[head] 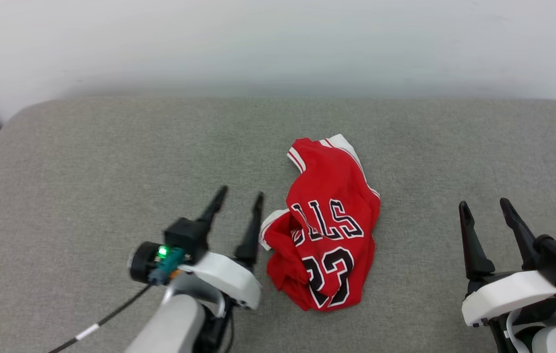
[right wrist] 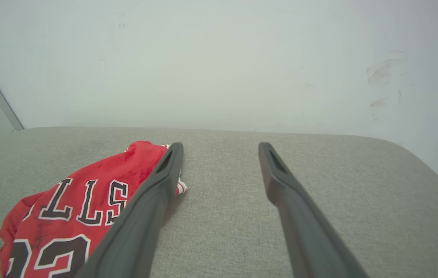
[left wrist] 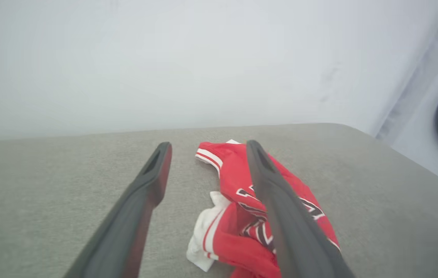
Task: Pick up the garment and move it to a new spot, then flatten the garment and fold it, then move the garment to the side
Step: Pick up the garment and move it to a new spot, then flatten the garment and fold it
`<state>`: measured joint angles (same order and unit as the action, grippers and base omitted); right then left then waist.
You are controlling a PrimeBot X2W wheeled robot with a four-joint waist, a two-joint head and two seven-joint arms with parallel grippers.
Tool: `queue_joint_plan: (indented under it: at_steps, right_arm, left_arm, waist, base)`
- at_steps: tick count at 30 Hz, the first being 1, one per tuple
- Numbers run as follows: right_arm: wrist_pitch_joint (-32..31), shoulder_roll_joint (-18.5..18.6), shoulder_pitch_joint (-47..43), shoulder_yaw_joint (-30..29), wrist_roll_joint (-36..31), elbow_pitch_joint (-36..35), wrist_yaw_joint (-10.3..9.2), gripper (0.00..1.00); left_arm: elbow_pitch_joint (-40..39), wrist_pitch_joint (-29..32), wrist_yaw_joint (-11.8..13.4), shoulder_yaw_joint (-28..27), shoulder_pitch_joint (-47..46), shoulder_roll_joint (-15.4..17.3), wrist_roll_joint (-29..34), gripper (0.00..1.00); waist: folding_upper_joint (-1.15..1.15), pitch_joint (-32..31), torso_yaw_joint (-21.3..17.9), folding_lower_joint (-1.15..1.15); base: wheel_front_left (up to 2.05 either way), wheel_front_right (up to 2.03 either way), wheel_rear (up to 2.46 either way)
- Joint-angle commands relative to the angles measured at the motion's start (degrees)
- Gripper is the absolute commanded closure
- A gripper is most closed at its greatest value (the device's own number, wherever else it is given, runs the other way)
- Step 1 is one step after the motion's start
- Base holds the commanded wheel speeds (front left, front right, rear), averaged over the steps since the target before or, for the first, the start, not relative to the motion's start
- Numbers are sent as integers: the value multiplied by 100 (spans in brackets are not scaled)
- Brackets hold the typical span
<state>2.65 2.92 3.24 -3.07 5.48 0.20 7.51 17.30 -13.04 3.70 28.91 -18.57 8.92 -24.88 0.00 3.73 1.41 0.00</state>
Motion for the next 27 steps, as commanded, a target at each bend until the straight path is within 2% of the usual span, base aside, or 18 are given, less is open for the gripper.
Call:
queue_joint_plan:
  at_steps: [1,7,13,27]
  right_arm:
    - [-15,-6,-78,-11,-1,-17,-4,0]
    - [-85,-6,-197,-65,24,-58,-4,0]
    - [-105,-6,-324,-84,101,-6,-4,0]
    - [-167,-6,-345,-37,140,25,-4,0]
  left_arm:
    - [-62,-56,103,-129,-34,100,22,0]
    - [-170,-146,425,-653,210,444,-37,0]
    - [-276,-182,498,-842,535,741,-61,0]
    - [-526,-46,567,-792,834,789,-169,0]
  waist:
    - [0,-67,44,0]
    - [0,-170,72,0]
    - [0,-289,42,0]
    - [0,-357,-12,0]
  base:
    - [0,0,0]
    - [0,0,0]
    - [0,0,0]
    - [0,0,0]
